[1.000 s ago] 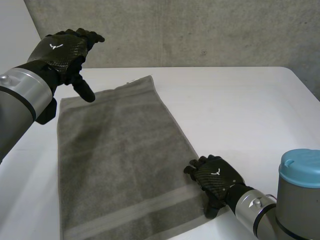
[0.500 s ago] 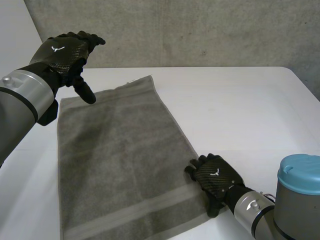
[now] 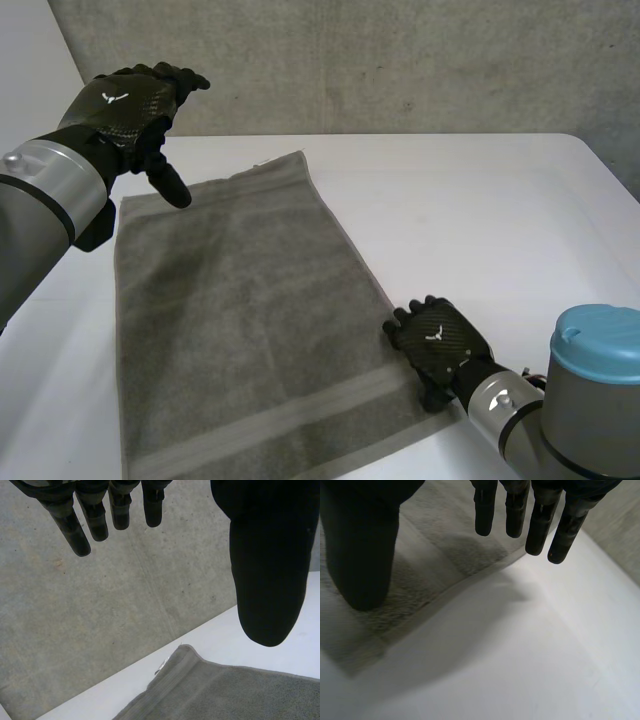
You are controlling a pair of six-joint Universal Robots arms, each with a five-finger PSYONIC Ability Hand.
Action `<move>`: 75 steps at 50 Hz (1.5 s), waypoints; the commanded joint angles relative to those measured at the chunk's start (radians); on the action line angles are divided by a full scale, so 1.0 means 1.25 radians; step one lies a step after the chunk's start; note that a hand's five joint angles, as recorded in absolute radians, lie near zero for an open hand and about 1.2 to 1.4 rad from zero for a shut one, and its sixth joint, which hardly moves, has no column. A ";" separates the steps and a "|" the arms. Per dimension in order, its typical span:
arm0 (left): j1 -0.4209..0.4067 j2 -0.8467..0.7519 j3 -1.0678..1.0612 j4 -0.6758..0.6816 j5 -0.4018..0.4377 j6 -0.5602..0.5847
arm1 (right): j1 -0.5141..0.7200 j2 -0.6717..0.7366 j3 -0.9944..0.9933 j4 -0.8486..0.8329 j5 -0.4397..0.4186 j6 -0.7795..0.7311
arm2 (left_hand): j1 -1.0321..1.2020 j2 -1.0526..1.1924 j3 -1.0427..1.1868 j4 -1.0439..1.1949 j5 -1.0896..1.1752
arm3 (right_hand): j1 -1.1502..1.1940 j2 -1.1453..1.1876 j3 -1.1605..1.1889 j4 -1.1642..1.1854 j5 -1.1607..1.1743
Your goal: Fold the towel.
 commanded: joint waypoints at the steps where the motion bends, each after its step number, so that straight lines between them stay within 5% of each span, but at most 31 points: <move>1: -0.001 0.000 -0.004 0.001 0.001 0.000 | -0.003 -0.049 0.001 0.137 -0.033 -0.001 | 0.006 0.013 0.010 0.011 -0.019 | 0.040 0.007 0.002 0.000 0.013; 10: -0.002 0.000 -0.005 0.001 0.001 0.000 | -0.014 -0.053 0.016 0.148 -0.077 -0.022 | 0.006 0.013 0.010 0.011 -0.019 | 0.033 0.000 -0.005 -0.007 0.006; 51: -0.002 0.001 -0.005 0.001 0.001 -0.001 | -0.004 0.001 -0.008 -0.071 -0.041 -0.027 | 0.004 0.011 0.008 0.009 -0.021 | 0.251 0.218 0.213 0.211 0.225; 58: -0.003 -0.001 -0.005 0.001 0.001 0.000 | -0.003 0.007 -0.014 -0.096 -0.041 -0.027 | 0.006 0.013 0.010 0.011 -0.019 | 0.568 0.535 0.531 0.528 0.542; 60: -0.003 -0.007 -0.006 0.001 0.001 0.004 | -0.003 0.018 -0.017 -0.099 -0.051 -0.036 | 0.006 0.013 0.010 0.011 -0.019 | 0.881 0.848 0.844 0.841 0.855; 69: -0.002 -0.029 -0.006 0.000 0.000 0.007 | -0.015 0.024 -0.028 -0.089 -0.050 -0.022 | 0.006 0.013 0.010 0.011 -0.019 | 0.906 0.872 0.868 0.866 0.879; 75: 0.001 -0.033 -0.024 0.004 0.001 0.010 | -0.106 0.006 -0.053 -0.088 -0.030 -0.024 | 0.006 0.013 0.010 0.011 -0.019 | 0.906 0.872 0.868 0.866 0.879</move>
